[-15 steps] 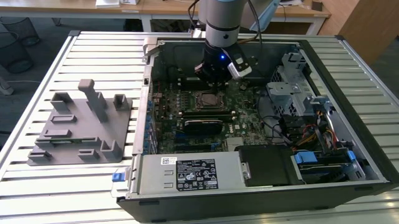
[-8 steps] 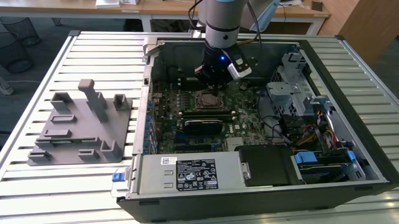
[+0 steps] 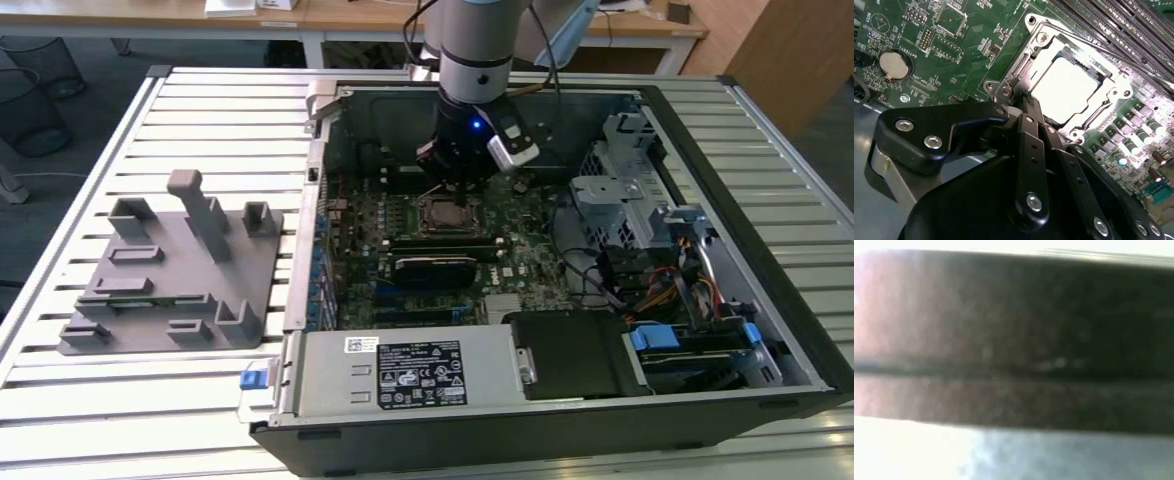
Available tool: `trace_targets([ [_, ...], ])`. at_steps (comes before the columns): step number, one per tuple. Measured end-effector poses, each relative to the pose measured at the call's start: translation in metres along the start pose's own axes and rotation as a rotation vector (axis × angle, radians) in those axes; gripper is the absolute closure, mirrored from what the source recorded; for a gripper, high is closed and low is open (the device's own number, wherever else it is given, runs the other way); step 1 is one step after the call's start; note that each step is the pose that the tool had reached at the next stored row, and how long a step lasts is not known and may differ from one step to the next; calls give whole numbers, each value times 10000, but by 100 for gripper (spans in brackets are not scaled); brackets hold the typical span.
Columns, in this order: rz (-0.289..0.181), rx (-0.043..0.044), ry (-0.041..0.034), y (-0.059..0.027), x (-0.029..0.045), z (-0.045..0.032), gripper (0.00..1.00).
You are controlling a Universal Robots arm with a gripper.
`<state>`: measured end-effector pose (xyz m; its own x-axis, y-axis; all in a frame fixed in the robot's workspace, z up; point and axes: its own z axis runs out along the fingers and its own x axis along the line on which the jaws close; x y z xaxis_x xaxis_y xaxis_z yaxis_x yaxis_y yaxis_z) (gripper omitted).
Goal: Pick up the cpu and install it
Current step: 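Install the first cpu locking lever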
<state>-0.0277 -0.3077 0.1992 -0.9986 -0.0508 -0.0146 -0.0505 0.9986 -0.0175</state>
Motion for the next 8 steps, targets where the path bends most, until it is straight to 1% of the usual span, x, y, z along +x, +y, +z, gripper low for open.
trace_targets([
  [3, 1, 5, 11, -2, 1, -39, 89],
  [8, 0, 3, 12, -11, 1, -57, 89],
])
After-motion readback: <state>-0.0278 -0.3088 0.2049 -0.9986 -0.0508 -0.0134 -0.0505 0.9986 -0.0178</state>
